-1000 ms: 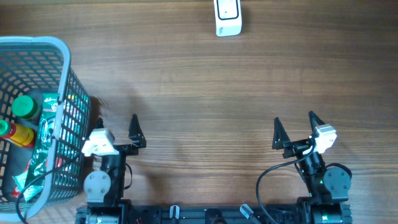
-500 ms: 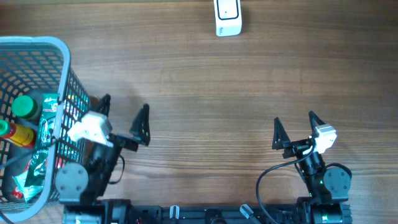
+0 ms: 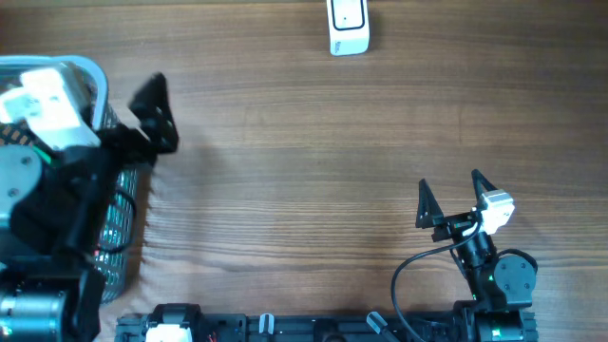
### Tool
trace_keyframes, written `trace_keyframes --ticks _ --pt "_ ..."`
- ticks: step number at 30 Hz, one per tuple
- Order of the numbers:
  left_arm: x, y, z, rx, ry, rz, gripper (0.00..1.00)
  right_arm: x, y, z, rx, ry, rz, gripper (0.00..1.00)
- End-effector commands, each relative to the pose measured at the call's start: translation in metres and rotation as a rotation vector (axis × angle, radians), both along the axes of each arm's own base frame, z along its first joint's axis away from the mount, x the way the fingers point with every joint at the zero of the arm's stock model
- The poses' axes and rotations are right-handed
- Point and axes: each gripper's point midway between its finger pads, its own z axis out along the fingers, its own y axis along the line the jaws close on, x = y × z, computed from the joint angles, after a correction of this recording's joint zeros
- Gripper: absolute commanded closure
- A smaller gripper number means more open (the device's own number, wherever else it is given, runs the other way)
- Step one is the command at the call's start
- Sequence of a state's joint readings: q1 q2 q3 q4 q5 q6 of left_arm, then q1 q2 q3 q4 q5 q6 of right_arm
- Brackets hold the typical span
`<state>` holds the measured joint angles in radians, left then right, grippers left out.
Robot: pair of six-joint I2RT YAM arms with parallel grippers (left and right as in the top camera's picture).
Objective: Scan the item barcode
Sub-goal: 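Reach the left gripper into the basket toward the red-yellow bottle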
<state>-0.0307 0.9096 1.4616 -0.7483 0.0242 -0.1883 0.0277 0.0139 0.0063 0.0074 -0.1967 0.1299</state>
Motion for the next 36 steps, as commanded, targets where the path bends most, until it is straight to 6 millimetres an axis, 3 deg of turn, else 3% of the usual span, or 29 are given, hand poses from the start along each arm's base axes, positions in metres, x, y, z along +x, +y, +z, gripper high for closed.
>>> trace_keyframes --ticks 1,4,5,8,14,16,20,25,36 --pt "0.001 0.007 -0.006 0.006 0.038 0.038 0.00 0.000 -0.002 0.002 -0.010 -0.013 -0.011 0.00" --pt "0.008 0.011 -0.008 0.046 0.047 0.052 0.00 0.000 -0.002 0.002 -0.010 -0.013 -0.011 0.00" --pt "0.012 0.021 -0.012 0.069 0.060 0.110 0.00 0.000 -0.002 0.002 -0.010 -0.013 -0.011 0.00" --pt "0.025 0.082 -0.036 -0.026 0.139 0.456 0.00 0.000 -0.002 0.002 -0.010 -0.013 -0.011 0.00" --pt "0.038 0.163 -0.105 -0.278 0.321 0.765 0.00 0.000 -0.002 0.002 -0.010 -0.013 -0.011 0.00" --pt "0.026 0.185 -0.122 -0.358 0.360 0.865 0.00 0.000 -0.002 0.002 -0.010 -0.013 -0.011 0.00" --pt "-0.008 0.222 -0.135 -0.455 0.375 1.043 0.00 0.000 -0.002 0.002 -0.010 -0.013 -0.011 0.00" --pt "-0.050 0.255 -0.160 -0.524 0.462 1.220 0.00 0.000 -0.002 0.002 -0.010 -0.013 -0.011 0.00" --pt "-0.051 0.301 -0.258 -0.594 0.764 1.349 0.00 0.000 -0.002 0.002 -0.010 -0.013 -0.011 0.00"
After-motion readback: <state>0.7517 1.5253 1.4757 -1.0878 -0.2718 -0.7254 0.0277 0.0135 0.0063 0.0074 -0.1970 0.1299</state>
